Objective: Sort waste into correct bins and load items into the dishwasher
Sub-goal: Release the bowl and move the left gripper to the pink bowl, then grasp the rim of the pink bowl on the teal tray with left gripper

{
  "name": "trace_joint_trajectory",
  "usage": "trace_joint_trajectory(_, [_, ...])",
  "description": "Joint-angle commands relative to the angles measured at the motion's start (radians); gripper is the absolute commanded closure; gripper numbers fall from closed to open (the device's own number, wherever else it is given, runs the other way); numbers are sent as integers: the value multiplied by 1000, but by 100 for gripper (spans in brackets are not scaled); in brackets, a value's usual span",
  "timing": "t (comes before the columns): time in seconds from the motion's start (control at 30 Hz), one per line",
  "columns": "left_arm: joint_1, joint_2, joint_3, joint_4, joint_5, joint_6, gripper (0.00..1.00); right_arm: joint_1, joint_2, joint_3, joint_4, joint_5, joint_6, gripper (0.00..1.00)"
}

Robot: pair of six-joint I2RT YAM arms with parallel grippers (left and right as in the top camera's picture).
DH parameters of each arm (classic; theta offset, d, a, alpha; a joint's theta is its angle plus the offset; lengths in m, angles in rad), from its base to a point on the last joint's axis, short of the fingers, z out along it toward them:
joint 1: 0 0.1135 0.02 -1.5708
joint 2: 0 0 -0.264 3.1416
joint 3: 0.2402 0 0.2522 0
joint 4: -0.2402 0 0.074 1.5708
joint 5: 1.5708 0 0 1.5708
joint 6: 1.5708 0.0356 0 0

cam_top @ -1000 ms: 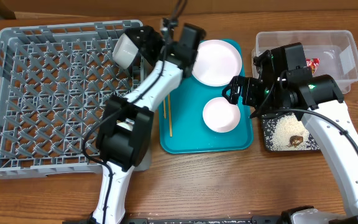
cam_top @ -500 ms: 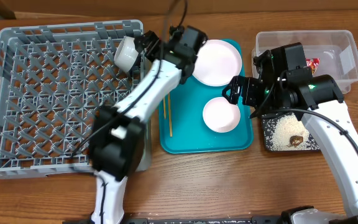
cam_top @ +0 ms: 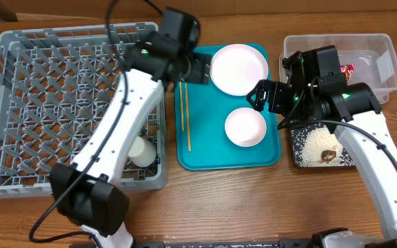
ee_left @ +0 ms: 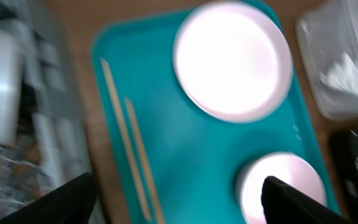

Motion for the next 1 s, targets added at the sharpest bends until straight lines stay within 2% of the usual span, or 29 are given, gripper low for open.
trace_joint_trajectory(0.0, [-63,28,-3,-22,78,-95,10,-16,-2,16,-23,-5,-66,0])
trace_joint_trajectory(0.1, [-110,49,-4,-41,65,-124,6,-97,-11,32,-90,-5,-57,0])
trace_joint_trajectory(0.23, [-158,99,-5,-41,65,-158,5,-314,-65,35,-145,-5,-29,0])
trace_joint_trajectory(0.37, [-181,169,-5,-37,65,-206,8,-568,-112,35,-174,-8,-23,0])
trace_joint_trajectory(0.5, [-197,231,-5,-26,65,-221,14,-745,-114,35,-187,-9,-23,0])
trace_joint_trajectory(0.67, [-219,293,-5,-3,48,-221,30,-842,-113,35,-218,-8,-23,0])
trace_joint_trajectory(0.73, [-224,314,-5,-1,34,-220,34,-850,-113,35,-216,-8,-24,0])
trace_joint_trajectory(0.97, [-229,389,-5,3,35,-220,57,-850,-113,35,-216,-8,-24,0])
